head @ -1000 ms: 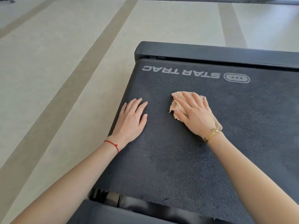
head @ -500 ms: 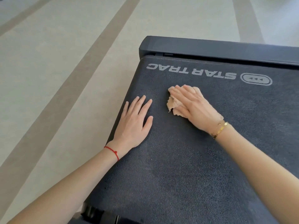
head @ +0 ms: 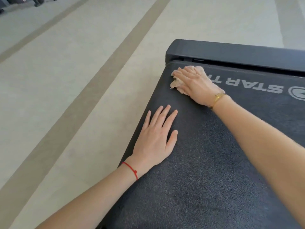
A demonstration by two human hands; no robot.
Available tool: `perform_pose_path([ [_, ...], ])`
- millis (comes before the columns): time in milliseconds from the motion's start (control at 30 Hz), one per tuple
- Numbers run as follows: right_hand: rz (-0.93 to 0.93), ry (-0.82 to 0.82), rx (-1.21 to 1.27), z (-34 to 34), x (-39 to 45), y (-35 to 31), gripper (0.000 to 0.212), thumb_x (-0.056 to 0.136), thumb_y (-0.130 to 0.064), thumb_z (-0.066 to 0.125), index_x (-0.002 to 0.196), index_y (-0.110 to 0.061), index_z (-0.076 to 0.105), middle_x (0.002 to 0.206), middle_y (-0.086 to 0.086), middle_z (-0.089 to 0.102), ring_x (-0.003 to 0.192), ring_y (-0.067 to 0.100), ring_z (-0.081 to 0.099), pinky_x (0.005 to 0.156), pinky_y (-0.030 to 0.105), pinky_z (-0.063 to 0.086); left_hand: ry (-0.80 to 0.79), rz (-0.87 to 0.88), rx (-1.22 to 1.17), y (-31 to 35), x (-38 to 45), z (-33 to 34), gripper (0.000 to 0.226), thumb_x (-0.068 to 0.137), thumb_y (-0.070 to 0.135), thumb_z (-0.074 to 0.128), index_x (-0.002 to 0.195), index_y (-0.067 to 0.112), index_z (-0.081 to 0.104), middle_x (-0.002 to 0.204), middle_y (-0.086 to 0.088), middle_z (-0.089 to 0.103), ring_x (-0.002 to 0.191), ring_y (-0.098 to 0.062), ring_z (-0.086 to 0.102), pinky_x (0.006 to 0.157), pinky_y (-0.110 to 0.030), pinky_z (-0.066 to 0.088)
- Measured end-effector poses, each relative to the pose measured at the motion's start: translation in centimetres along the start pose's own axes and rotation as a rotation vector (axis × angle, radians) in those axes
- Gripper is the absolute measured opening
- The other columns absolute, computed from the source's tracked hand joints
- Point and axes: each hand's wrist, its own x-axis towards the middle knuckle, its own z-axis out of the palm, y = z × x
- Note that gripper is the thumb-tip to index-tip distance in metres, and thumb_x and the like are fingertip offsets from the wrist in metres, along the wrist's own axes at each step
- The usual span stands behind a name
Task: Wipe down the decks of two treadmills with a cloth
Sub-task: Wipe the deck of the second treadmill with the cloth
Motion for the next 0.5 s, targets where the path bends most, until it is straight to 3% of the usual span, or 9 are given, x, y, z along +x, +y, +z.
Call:
perform_pose_path([
  [100,0.087,0.003,0.052,-0.6,0.5,2.9,0.049,0.102,-0.029,0.044,0.148,-0.015,0.034,0.151,0.012,0.038,0.142,0.033,0.03,0.116,0.048,0.022,0.003,0.003,-0.009,0.1,0.1,0.1,0.06,0.101,0.044,0.023,0.156,0.022,0.021,0.164,0.001,0.016,0.153,-0.016,0.005,0.123,-0.046,0.008],
  [200,0.194,0.055,-0.028,-0.5,1.7,3.3,0.045,0.102,-0.029,0.04,0.144,-0.015,0.036,0.143,0.013,0.044,0.133,0.033,0.037,0.108,0.048,0.028,-0.003,0.001,-0.007,0.1,0.0,0.2,0.06,0.101,0.044,0.023,0.157,0.022,0.021,0.165,0.001,0.015,0.153,-0.016,0.004,0.123,-0.046,0.008],
  [333,0.118,0.05,0.028,-0.2,0.5,1.3,0.046,0.103,-0.022,0.04,0.147,-0.011,0.035,0.148,0.012,0.042,0.139,0.027,0.033,0.116,0.043,0.024,0.002,-0.003,-0.009,-0.2,0.1,0.1,0.06,0.101,0.045,0.024,0.156,0.023,0.021,0.164,0.002,0.015,0.153,-0.015,0.005,0.123,-0.046,0.008],
  [500,0.068,0.012,0.07,-1.5,-4.0,0.8,0.052,0.1,-0.011,0.049,0.149,-0.016,0.034,0.147,0.006,0.043,0.138,0.026,0.035,0.113,0.043,0.032,0.002,0.004,-0.026,-0.2,0.0,0.0,0.059,0.101,0.045,0.025,0.156,0.024,0.021,0.164,0.003,0.015,0.152,-0.014,0.005,0.124,-0.044,0.008],
])
